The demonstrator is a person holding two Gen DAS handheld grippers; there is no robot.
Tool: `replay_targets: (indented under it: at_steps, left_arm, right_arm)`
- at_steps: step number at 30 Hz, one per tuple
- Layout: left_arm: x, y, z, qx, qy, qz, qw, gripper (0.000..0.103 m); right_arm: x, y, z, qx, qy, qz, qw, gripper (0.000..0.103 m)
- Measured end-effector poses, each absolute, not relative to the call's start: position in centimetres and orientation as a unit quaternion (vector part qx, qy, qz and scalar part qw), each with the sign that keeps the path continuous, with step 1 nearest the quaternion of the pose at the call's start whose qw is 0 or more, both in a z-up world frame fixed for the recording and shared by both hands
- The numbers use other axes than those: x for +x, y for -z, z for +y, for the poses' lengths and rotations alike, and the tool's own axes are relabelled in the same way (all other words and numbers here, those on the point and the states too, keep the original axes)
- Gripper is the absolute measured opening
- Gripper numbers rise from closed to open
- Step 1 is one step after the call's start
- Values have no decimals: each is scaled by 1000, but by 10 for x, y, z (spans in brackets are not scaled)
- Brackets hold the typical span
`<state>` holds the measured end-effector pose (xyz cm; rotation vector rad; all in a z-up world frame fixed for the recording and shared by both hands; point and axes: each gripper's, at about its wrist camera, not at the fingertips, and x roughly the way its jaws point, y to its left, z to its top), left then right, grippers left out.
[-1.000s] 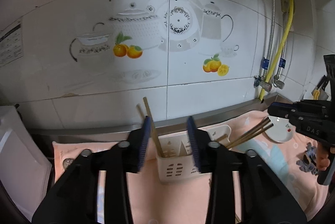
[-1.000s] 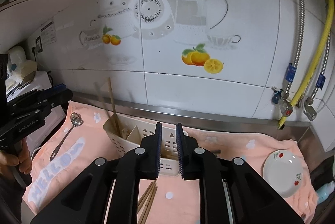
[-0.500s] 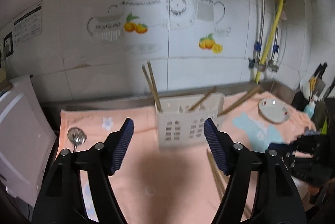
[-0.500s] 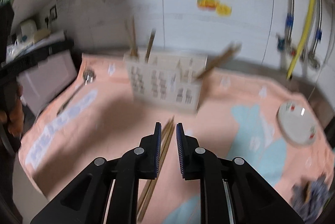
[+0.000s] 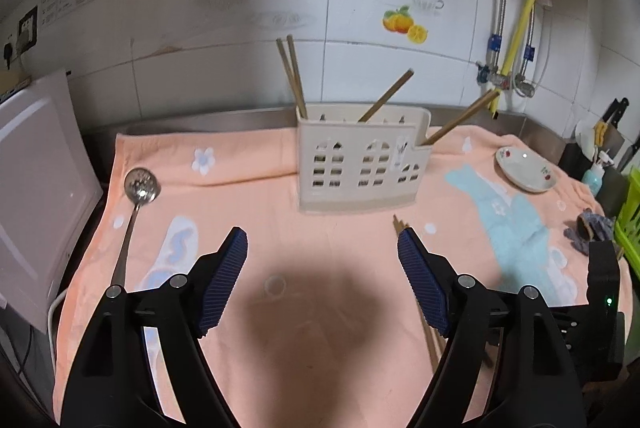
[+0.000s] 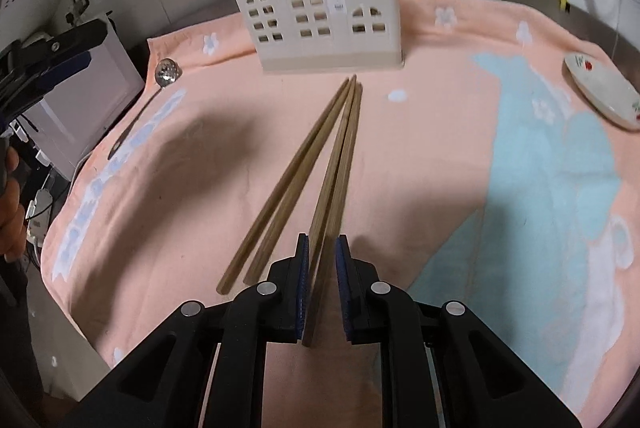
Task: Organize utensils
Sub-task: 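Move both open tools back down to the remaining chopsticks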
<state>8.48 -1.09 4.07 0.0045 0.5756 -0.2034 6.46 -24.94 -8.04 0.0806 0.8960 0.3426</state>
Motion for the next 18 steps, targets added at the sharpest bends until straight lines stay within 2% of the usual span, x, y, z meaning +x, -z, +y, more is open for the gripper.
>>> replay_targets:
  at_steps: [18]
  left_arm:
    - [82,-16,-1,-22,91,313,945,78]
  right_arm:
    - [70,89,-246,37,-151,439,885,7]
